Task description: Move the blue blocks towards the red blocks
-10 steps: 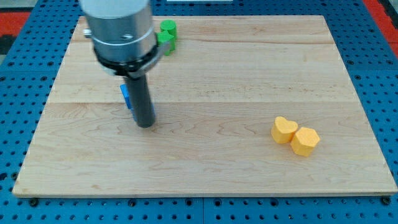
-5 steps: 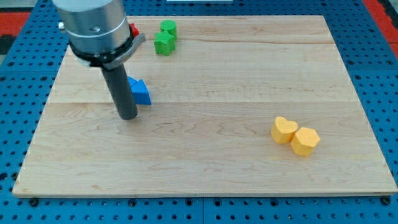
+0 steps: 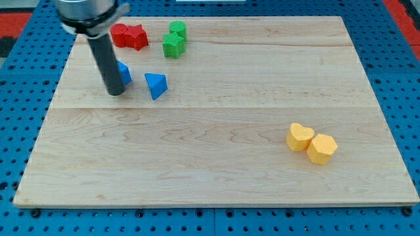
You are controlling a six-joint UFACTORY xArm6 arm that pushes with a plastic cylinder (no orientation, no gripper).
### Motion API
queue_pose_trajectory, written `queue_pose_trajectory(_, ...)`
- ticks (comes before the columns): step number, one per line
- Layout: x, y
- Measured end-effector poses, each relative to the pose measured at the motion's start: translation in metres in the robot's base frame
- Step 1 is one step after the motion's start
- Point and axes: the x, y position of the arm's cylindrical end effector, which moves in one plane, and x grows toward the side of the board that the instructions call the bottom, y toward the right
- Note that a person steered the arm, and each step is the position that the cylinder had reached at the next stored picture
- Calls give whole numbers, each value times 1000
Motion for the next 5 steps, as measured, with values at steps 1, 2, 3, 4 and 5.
queue_pose_trajectory(1, -29, -2)
queue_pose_trajectory(2, -40, 6)
queue_pose_trajectory(3, 22, 22)
queue_pose_trajectory(4, 29, 74)
queue_pose_trajectory(5, 29, 111)
